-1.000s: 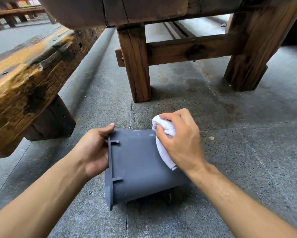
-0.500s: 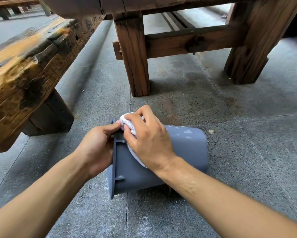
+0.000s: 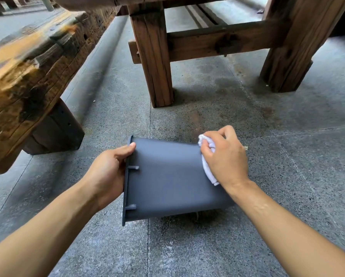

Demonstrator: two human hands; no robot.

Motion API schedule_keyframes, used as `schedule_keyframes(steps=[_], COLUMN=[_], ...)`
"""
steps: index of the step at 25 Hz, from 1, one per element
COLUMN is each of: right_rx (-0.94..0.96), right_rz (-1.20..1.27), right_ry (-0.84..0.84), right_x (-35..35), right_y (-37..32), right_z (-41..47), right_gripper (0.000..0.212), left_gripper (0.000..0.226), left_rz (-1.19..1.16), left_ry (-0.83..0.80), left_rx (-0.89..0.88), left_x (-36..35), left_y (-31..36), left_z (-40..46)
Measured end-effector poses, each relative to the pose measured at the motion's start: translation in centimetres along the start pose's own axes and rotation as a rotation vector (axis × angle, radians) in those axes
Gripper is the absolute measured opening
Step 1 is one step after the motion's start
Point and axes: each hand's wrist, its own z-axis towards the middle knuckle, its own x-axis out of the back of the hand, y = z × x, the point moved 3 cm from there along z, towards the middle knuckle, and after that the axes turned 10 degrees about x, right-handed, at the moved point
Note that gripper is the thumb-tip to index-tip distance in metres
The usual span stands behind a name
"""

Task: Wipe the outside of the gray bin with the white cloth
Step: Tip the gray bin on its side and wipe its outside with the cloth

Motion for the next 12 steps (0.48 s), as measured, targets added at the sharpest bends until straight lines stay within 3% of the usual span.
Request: schedule_keyframes(steps=[2, 8, 12], right_rx=[-0.062, -0.162, -0.225], right_rz=[-0.037, -0.088, -0.096], right_ry=[0.02, 0.049, 0.018], right_x=[0.5, 1.8, 2.3], right_y=[2.4, 5.9, 7.6], right_z=[-0.8, -2.5, -3.4], right_gripper=[0.012, 0.011, 0.012], left_gripper=[0.048, 0.09, 0.075], left_rz=[-0.01, 0.017, 0.033], left_ry=[0.0, -0.079, 0.024], left_rx=[0.026, 0.123, 0.119], left_x=[0.2, 0.2, 0.3], left_y=[0.0, 0.2, -0.5], left_z=[-0.1, 0.4, 0.8])
